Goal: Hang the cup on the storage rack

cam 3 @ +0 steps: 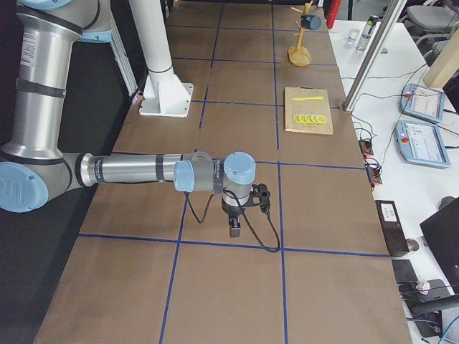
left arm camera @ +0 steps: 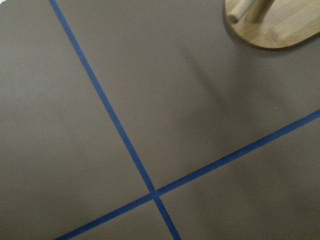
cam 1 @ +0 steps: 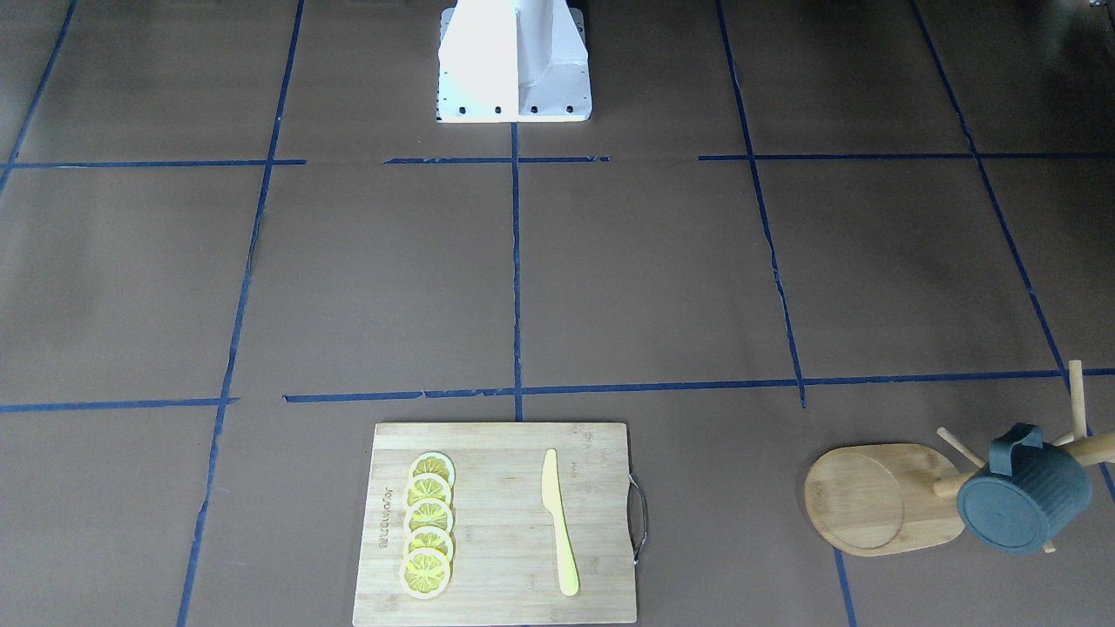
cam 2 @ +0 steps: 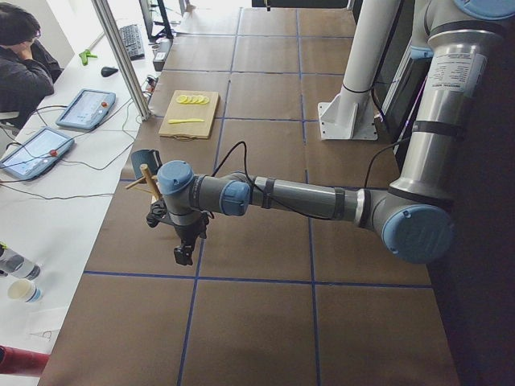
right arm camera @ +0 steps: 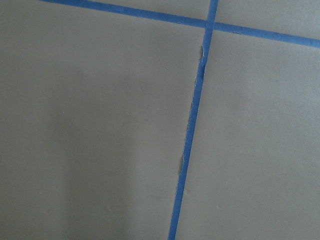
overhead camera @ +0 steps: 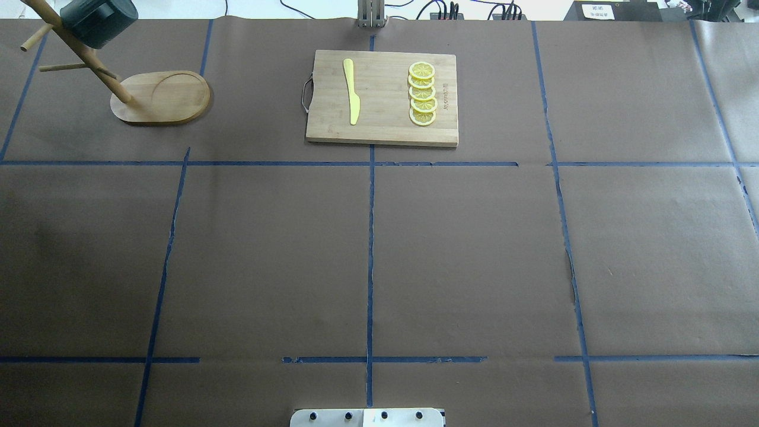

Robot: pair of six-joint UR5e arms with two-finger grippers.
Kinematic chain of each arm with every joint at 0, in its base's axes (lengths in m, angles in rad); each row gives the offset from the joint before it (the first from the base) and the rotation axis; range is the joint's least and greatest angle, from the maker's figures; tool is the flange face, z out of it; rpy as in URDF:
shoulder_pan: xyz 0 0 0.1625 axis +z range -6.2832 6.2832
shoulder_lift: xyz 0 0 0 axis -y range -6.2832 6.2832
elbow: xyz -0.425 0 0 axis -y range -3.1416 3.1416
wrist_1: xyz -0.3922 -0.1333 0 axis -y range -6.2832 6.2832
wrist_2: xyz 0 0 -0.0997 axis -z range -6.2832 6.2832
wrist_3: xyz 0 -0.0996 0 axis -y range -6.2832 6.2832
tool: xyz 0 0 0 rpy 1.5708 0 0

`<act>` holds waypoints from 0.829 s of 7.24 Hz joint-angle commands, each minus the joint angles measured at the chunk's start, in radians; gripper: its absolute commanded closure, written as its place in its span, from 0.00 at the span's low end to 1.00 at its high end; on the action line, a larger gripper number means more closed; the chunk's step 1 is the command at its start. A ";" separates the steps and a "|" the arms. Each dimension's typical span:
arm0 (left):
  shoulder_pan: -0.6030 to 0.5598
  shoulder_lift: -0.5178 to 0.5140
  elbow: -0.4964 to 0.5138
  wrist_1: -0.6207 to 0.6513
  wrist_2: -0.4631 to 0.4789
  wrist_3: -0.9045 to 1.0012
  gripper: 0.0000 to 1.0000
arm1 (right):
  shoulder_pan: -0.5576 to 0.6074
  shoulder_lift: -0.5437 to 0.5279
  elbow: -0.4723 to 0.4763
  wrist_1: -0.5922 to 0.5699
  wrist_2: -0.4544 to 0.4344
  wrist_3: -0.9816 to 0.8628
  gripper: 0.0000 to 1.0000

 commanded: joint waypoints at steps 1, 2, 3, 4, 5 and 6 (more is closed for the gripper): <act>-0.029 0.039 -0.003 0.001 -0.078 -0.060 0.00 | 0.000 0.000 0.001 0.001 -0.002 -0.002 0.00; -0.034 0.037 -0.003 0.000 -0.077 -0.061 0.00 | 0.000 0.002 0.004 0.001 0.000 -0.002 0.00; -0.034 0.049 -0.004 0.000 -0.078 -0.060 0.00 | 0.000 0.002 0.007 0.001 0.000 0.000 0.00; -0.057 0.065 -0.016 0.006 -0.080 -0.058 0.00 | 0.000 0.002 0.007 0.001 0.000 0.000 0.00; -0.060 0.116 -0.056 0.004 -0.077 -0.052 0.00 | 0.000 0.002 0.007 0.001 0.000 0.002 0.00; -0.062 0.134 -0.102 0.015 -0.075 -0.052 0.00 | 0.000 0.002 0.009 0.001 0.000 0.002 0.00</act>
